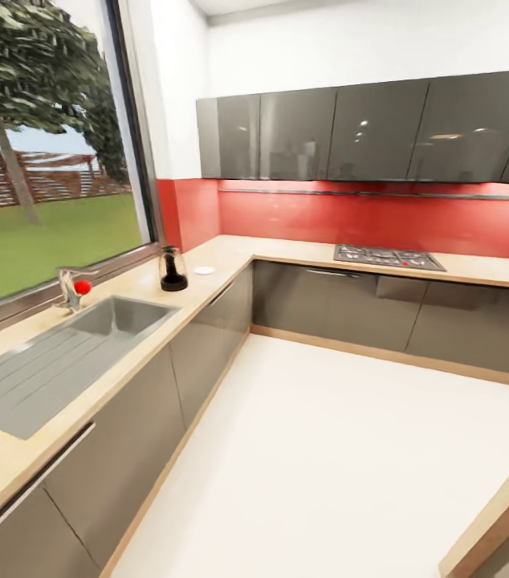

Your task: Set up a coffee station on the kitchen countertop: keep the coffee maker on the countertop, move the bottle of coffee from the kitchen shelf to the counter next to the coffee maker, place a paper coffee filter on top of the coffee maker, put the saucer next to the coffee maker with the coffee cup on the saucer, and place the electric kettle next to the coffee maker.

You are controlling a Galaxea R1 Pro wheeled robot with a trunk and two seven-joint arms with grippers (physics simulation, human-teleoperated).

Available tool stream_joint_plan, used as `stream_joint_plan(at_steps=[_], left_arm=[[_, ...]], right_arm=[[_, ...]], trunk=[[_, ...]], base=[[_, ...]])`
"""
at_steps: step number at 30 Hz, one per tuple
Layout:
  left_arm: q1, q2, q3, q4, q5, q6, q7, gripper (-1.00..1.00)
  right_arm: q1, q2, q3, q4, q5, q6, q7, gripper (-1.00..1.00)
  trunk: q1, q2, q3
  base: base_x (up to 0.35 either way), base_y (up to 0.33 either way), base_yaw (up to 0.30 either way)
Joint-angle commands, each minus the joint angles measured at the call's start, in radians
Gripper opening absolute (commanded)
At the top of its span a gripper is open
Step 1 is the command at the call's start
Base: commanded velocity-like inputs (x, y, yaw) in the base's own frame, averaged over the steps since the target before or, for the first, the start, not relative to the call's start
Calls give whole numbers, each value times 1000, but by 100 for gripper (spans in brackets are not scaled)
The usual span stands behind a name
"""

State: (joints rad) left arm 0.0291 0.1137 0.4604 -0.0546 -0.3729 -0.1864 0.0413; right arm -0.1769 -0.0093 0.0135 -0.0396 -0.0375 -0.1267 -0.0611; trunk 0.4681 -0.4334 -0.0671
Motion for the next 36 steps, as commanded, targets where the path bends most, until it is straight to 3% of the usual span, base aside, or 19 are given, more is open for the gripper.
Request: stream_joint_plan(at_steps=[1, 28, 36], left_arm=[[0, 0, 6, -1, -11, -3, 3, 100], [0, 0, 6, -4, -8, -7, 3, 100], [0, 0, 6, -4, -8, -7, 3, 100]], right_arm=[[-1, 0, 2, 1, -4, -4, -2, 100], [-1, 0, 2, 1, -4, -4, -4, 100], [-1, 5, 10, 2, 1, -8, -2, 100]], trunk=[[1, -2, -2], [1, -2, -2], [1, -2, -2]], base=[[337, 0, -300], [337, -25, -298], [338, 0, -78]])
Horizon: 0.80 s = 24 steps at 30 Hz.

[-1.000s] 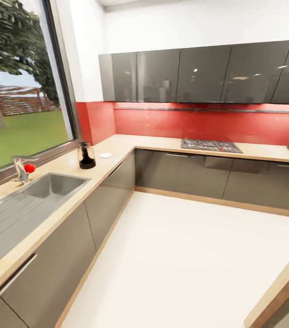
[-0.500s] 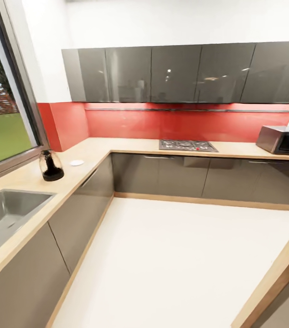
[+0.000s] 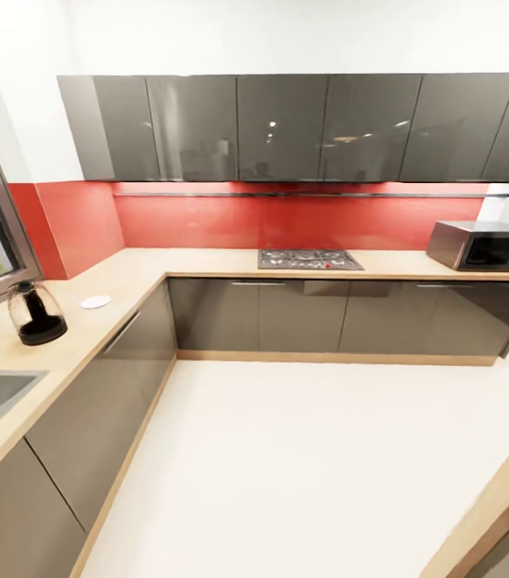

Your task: Set up a coffee station on the kitchen countertop: keep the coffee maker on the countertop, move the bottle of coffee from the kitchen shelf to the counter next to the coffee maker, place a paper coffee filter on top of the coffee maker, put the saucer next to the coffee maker with the coffee cup on the saucer, and place the electric kettle next to the coffee maker.

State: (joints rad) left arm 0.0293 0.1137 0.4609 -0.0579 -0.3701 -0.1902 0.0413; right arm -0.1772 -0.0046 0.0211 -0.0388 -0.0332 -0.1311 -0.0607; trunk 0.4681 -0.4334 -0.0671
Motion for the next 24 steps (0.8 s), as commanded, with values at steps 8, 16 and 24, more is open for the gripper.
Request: stream_joint_plan(at_steps=[8, 16, 24], left_arm=[[0, 0, 6, 0, -10, -3, 3, 100], [0, 0, 7, 0, -10, -3, 3, 100], [0, -1, 7, -1, -10, -3, 3, 100]], right_arm=[[-1, 0, 3, 0, -2, -4, -1, 100], [-1, -1, 0, 1, -6, -4, -3, 100], [-1, -1, 0, 3, -5, -4, -4, 100]], trunk=[[1, -2, -2], [1, -2, -2], [1, -2, -2]], base=[[338, 0, -2], [338, 0, 0], [338, 0, 0]])
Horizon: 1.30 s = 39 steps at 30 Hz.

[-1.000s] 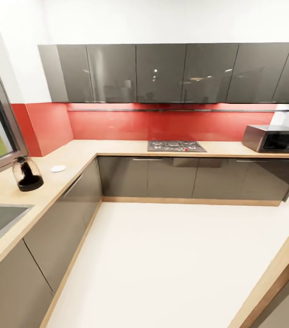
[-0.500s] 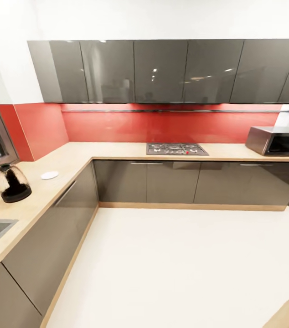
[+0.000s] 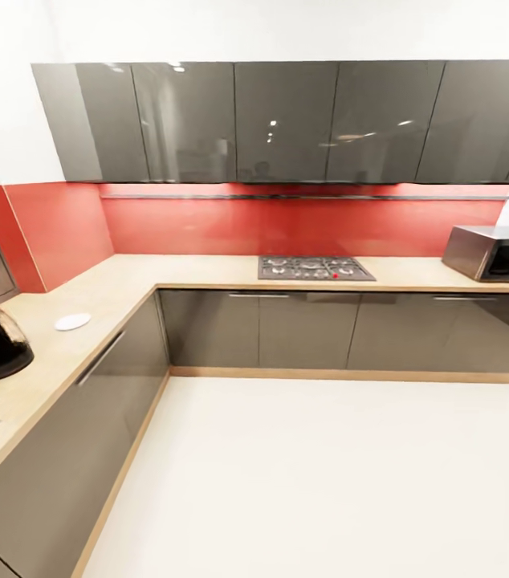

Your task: Set up a coffee station on the kitchen countertop: keep the coffee maker on the countertop, move the bottle of coffee from the kitchen shelf to the counter next to the coffee maker, place a paper coffee filter on top of the coffee maker, put the saucer next to the coffee maker with the coffee cup on the saucer, and place the electric kettle next to the coffee maker.

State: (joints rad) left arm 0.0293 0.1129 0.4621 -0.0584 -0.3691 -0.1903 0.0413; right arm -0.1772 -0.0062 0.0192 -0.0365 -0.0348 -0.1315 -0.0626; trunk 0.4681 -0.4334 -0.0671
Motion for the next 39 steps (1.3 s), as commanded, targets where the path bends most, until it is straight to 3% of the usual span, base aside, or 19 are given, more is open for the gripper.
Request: stream_joint_plan(at_steps=[1, 39], left_arm=[[0, 0, 6, 0, -11, -3, 3, 100], [0, 1, 6, -1, -10, -5, 3, 100]], right_arm=[[-1, 0, 2, 1, -4, -4, -2, 100], [-1, 0, 2, 2, -4, -4, -2, 100]], trunk=[[1, -2, -2], [1, -2, -2]], base=[[338, 0, 0], [338, 0, 0]])
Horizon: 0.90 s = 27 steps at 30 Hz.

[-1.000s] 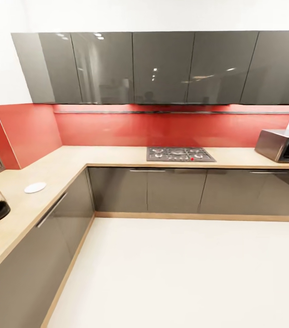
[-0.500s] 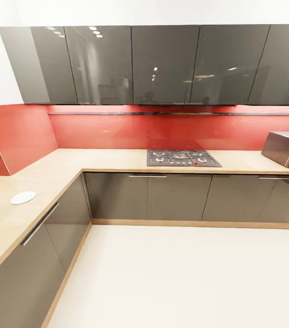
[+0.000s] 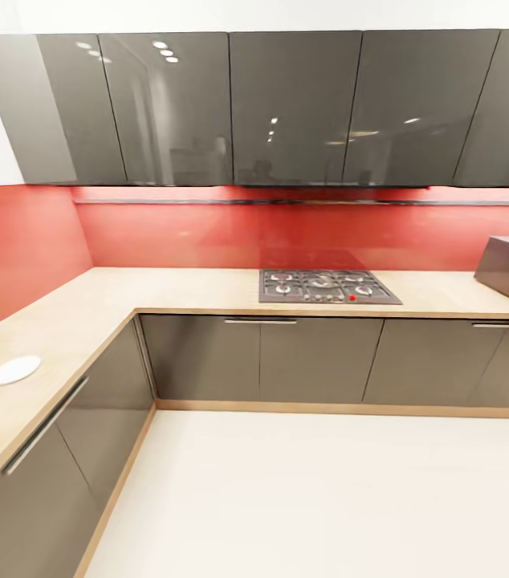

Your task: Set up a coffee station on the kitchen countertop: keep the coffee maker on the countertop, move the bottle of coffee from the kitchen shelf to the counter next to the coffee maker, place a paper coffee filter on top of the coffee maker, put the saucer next to the coffee maker with the coffee cup on the saucer, and place the electric kettle next to the coffee maker.

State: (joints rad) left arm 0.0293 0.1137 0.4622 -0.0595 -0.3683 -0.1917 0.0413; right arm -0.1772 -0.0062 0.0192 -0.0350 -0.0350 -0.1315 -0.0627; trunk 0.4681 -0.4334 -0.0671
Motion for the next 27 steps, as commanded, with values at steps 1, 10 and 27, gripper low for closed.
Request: stream_joint_plan(at_steps=[1, 10, 27], left_arm=[[0, -1, 6, 0, -11, -3, 3, 100], [0, -1, 6, 0, -11, -3, 3, 100], [0, -1, 6, 0, -11, -3, 3, 100]], right_arm=[[-1, 0, 2, 0, -4, -4, -2, 100], [-1, 0, 2, 0, -5, -4, -2, 100], [-1, 0, 2, 1, -3, -4, -2, 100]], trunk=[[1, -2, -2], [1, -2, -2], [1, -2, -2]], base=[[338, 0, 0], [338, -50, 0], [323, -157, 0]])
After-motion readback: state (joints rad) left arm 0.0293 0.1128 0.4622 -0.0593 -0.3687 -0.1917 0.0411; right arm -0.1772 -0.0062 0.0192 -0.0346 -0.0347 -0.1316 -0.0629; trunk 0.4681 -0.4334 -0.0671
